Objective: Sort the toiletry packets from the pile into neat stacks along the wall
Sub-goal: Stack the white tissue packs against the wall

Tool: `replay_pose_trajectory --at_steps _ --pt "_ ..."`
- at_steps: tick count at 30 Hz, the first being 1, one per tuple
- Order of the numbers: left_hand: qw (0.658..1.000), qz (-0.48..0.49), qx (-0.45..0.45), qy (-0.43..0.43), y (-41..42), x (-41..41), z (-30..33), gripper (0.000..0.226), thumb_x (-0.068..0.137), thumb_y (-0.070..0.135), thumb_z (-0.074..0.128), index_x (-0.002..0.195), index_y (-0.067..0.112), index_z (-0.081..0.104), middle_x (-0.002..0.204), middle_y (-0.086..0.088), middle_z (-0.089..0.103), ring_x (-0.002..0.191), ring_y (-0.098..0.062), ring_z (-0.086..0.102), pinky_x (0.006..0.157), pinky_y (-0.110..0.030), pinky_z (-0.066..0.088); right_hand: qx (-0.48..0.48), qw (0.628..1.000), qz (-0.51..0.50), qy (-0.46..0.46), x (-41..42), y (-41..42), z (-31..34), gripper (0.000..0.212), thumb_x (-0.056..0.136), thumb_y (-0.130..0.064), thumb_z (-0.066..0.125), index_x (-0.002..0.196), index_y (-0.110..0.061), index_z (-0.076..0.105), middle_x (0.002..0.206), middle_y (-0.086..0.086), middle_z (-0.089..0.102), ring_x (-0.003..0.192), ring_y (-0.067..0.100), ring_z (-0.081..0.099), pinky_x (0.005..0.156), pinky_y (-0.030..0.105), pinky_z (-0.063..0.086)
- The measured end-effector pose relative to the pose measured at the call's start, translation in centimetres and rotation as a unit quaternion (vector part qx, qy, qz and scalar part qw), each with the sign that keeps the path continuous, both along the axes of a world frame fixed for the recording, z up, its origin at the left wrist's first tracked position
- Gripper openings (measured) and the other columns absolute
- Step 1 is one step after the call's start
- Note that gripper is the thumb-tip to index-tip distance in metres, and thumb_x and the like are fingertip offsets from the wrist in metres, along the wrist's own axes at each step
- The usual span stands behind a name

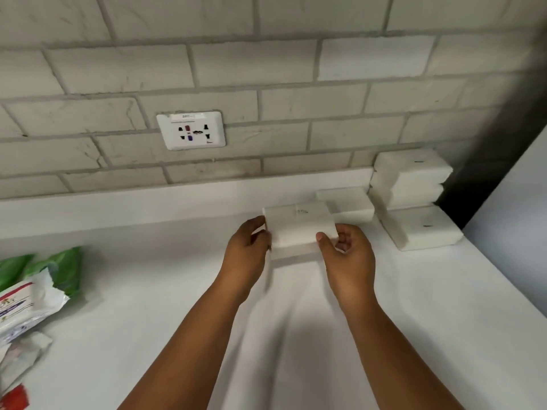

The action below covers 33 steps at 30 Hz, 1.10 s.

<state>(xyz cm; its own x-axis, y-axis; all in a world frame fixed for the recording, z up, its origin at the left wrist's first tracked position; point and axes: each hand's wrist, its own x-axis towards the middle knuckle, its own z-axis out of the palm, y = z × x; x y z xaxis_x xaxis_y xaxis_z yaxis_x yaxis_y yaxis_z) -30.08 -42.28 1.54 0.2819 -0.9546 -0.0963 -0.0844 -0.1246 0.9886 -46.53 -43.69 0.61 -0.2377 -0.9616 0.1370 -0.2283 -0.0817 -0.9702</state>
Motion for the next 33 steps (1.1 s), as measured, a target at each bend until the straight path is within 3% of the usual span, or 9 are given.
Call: replay_pose_trajectory --at_steps 5,8,10,15,19,25,28,33 --pt "0.998 -0.039 -0.005 0.042 -4.9 -4.6 0.0 0.035 0.092 0.010 0.051 0.123 0.020 0.062 0.107 0.013 0.071 0.095 -0.006 0.068 0.093 -0.029 0.053 -0.010 0.999 -0.049 0.007 -4.3 -4.2 0.0 0.030 0.084 -0.027 0.071 0.110 -0.021 0.059 0.097 -0.002 0.061 0.081 0.003 0.057 0.069 0.004 0.039" --pt "0.997 -0.064 -0.013 0.051 -8.0 -6.6 -0.3 0.033 0.092 0.009 0.051 0.121 0.018 0.064 0.113 0.008 0.070 0.099 -0.008 0.068 0.095 -0.032 0.053 -0.039 0.996 -0.077 0.027 -6.1 -6.6 0.0 0.032 0.085 -0.021 0.070 0.113 -0.013 0.058 0.093 -0.001 0.060 0.076 -0.004 0.055 0.066 -0.005 0.035" --pt "0.996 -0.068 -0.011 0.056 -9.9 -7.4 -0.6 0.032 0.092 0.009 0.051 0.120 0.017 0.065 0.115 0.005 0.069 0.101 -0.011 0.067 0.095 -0.032 0.053 -0.057 0.993 -0.085 0.060 -7.0 -7.9 -0.2 0.032 0.086 -0.021 0.068 0.115 -0.013 0.059 0.092 -0.003 0.059 0.076 0.000 0.055 0.068 -0.004 0.035" --pt "0.993 -0.070 0.002 0.096 -13.6 -8.6 -1.4 0.032 0.088 0.013 0.059 0.119 0.012 0.065 0.119 -0.004 0.068 0.108 -0.018 0.065 0.098 -0.034 0.050 -0.063 0.988 -0.098 0.104 -7.8 -10.8 -1.4 0.030 0.087 -0.024 0.066 0.116 -0.018 0.060 0.098 0.001 0.060 0.090 0.015 0.057 0.079 0.022 0.046" --pt "0.991 -0.062 0.004 0.121 -14.9 -9.0 -1.5 0.027 0.089 0.010 0.060 0.116 0.008 0.065 0.117 -0.009 0.068 0.111 -0.024 0.063 0.100 -0.036 0.049 -0.079 0.981 -0.112 0.137 -7.5 -12.2 -2.1 0.028 0.088 -0.024 0.066 0.115 -0.018 0.060 0.102 0.004 0.060 0.093 0.020 0.060 0.085 0.029 0.049" --pt "0.993 -0.052 -0.003 0.108 -15.9 -8.9 -1.5 0.026 0.088 0.012 0.062 0.114 0.007 0.066 0.108 -0.007 0.069 0.095 -0.016 0.064 0.100 -0.037 0.049 -0.099 0.974 -0.126 0.163 -7.3 -13.5 -2.6 0.027 0.088 -0.020 0.065 0.113 -0.013 0.060 0.106 0.008 0.063 0.102 0.023 0.058 0.085 0.015 0.035" --pt "0.993 -0.050 -0.001 0.107 -16.0 -9.1 -1.4 0.022 0.088 0.012 0.063 0.110 0.010 0.066 0.114 -0.011 0.068 0.094 -0.015 0.063 0.099 -0.035 0.050 -0.096 0.973 -0.128 0.168 -7.3 -13.9 -2.5 0.026 0.088 -0.020 0.065 0.113 -0.013 0.060 0.109 0.008 0.063 0.104 0.023 0.057 0.084 0.011 0.032" --pt "0.994 -0.038 -0.007 0.098 -15.9 -9.3 -1.4 0.020 0.090 0.011 0.063 0.108 0.019 0.061 0.111 -0.001 0.066 0.089 -0.010 0.063 0.096 -0.032 0.051 -0.089 0.972 -0.127 0.176 -7.1 -14.0 -2.7 0.028 0.089 -0.019 0.063 0.116 -0.011 0.059 0.113 0.009 0.063 0.109 0.024 0.056 0.084 0.008 0.028"
